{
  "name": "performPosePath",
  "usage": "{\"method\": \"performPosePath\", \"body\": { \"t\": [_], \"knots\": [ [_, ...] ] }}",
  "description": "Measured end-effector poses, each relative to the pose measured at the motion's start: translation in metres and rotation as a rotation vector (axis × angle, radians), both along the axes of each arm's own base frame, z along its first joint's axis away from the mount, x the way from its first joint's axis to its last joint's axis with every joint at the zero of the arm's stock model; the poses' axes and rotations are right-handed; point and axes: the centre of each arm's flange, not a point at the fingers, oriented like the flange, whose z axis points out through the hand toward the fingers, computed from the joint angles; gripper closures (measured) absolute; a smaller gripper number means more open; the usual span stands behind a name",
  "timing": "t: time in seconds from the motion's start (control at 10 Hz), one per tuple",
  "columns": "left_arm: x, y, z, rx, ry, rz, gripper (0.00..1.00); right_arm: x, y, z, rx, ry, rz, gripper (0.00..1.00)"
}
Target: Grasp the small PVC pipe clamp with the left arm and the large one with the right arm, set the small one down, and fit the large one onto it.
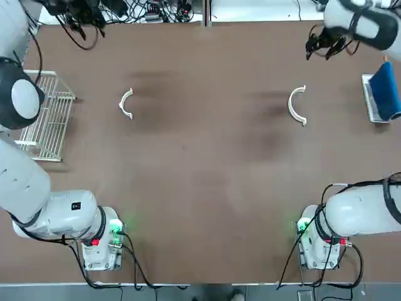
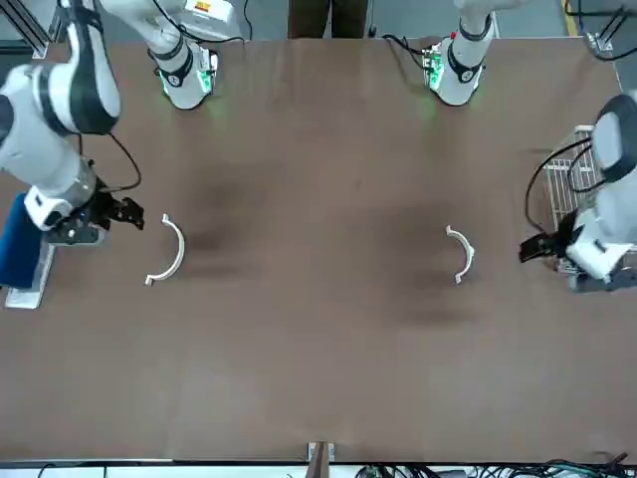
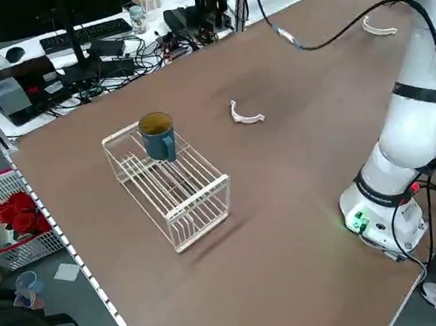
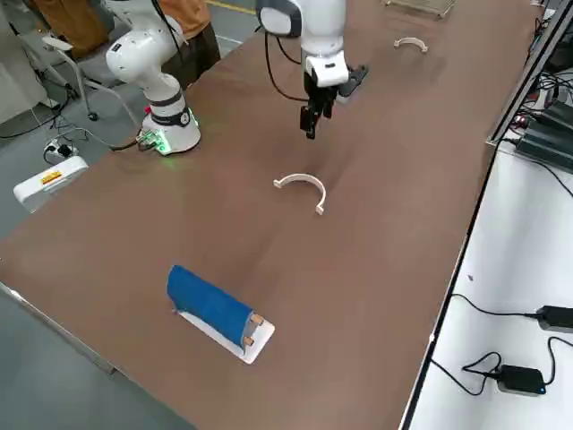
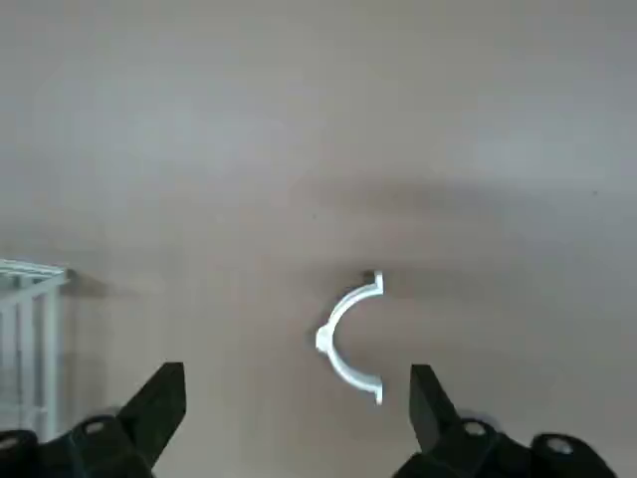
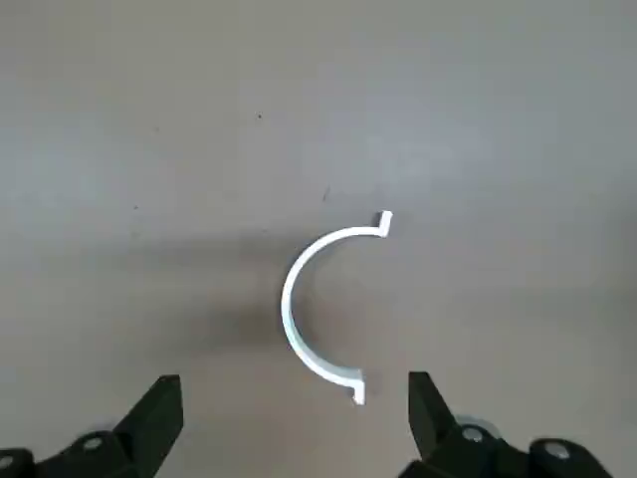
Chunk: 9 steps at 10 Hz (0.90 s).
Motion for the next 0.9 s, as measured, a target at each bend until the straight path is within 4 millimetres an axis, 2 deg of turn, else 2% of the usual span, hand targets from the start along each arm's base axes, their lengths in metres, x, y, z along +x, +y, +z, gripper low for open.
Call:
{"method": "performPosePath", "body": {
  "t": [0.2,0.3,0.5,0.7,0.8,0.9],
  "knots": [
    [-0.026,-0.032,-0.076,-0.001,-0.013,-0.023,0.03,-0.011,0.012,-0.054,-0.001,-0.006,-0.032,0.0],
    [-0.043,-0.041,-0.109,0.004,-0.034,-0.033,0.04,-0.01,0.014,-0.082,-0.002,-0.002,-0.043,0.0],
    [-0.075,-0.041,-0.162,0.009,-0.043,-0.042,0.17,-0.003,0.015,-0.134,-0.005,-0.005,-0.066,0.03],
    [-0.089,-0.038,-0.188,0.026,-0.017,-0.067,0.24,-0.004,0.016,-0.177,-0.008,0.004,-0.078,0.11],
    [-0.092,-0.037,-0.194,0.034,-0.006,-0.076,0.26,-0.005,0.017,-0.191,-0.009,0.008,-0.092,0.21],
    [-0.095,-0.035,-0.201,0.044,0.008,-0.089,0.3,-0.006,0.018,-0.2,-0.01,0.012,-0.101,0.24]
  ]
}}
